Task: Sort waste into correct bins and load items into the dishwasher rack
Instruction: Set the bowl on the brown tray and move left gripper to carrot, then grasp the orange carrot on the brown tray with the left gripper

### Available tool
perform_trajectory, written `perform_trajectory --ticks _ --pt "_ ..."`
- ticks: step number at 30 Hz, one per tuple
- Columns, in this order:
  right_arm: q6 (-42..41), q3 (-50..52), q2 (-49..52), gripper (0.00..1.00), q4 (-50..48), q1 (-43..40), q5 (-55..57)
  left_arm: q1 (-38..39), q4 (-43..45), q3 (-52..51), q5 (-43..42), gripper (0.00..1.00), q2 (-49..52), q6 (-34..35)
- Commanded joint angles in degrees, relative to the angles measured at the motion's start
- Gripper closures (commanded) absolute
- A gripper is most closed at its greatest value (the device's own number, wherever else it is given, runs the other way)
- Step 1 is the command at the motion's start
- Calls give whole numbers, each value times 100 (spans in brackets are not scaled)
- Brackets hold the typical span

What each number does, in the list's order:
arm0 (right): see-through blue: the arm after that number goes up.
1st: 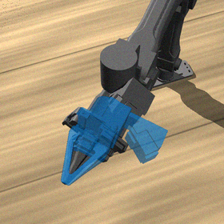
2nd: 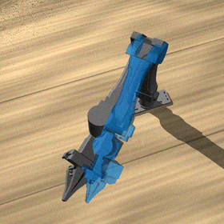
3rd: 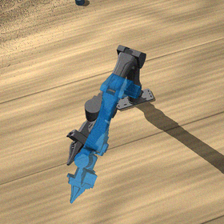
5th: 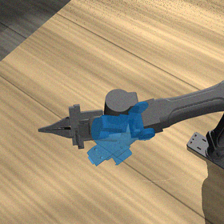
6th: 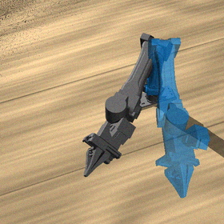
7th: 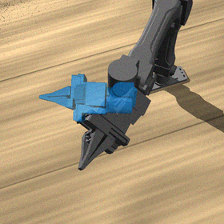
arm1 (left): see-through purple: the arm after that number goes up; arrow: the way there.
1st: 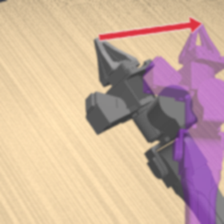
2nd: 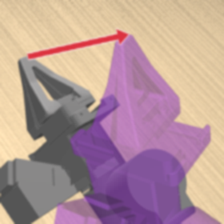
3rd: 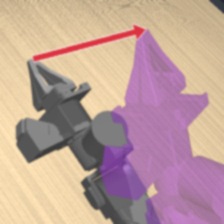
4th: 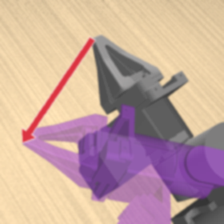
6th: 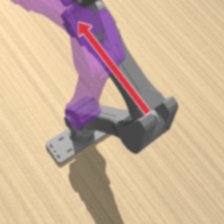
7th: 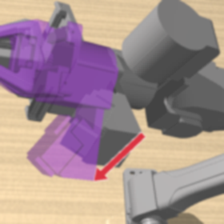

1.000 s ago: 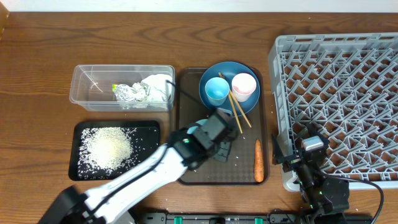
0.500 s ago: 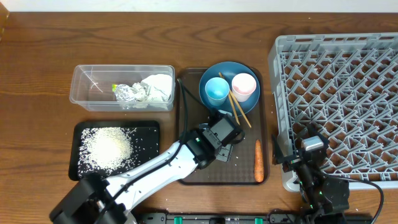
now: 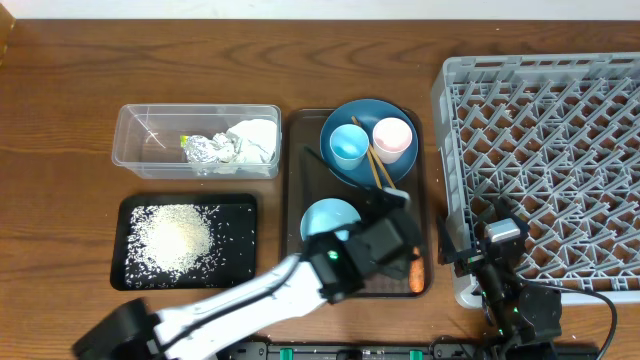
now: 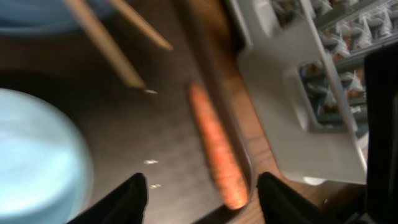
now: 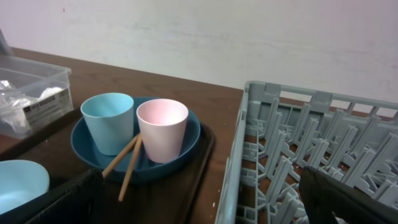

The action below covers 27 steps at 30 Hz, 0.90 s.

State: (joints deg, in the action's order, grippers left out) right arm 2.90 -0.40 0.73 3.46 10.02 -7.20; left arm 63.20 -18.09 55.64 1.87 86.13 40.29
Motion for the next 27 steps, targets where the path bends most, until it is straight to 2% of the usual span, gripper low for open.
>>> perform_trajectory --ticks 1,10,19,27 --pt "-70 9 -9 1 20 -35 -13 227 273 42 52 44 470 205" --pt "-70 9 -9 1 20 -35 -11 428 911 42 52 44 1296 400" --pt "-70 9 -9 1 20 -35 -11 428 1099 42 52 44 1838 409" --pt "-70 9 -9 1 20 -35 -11 389 706 44 337 52 1834 459"
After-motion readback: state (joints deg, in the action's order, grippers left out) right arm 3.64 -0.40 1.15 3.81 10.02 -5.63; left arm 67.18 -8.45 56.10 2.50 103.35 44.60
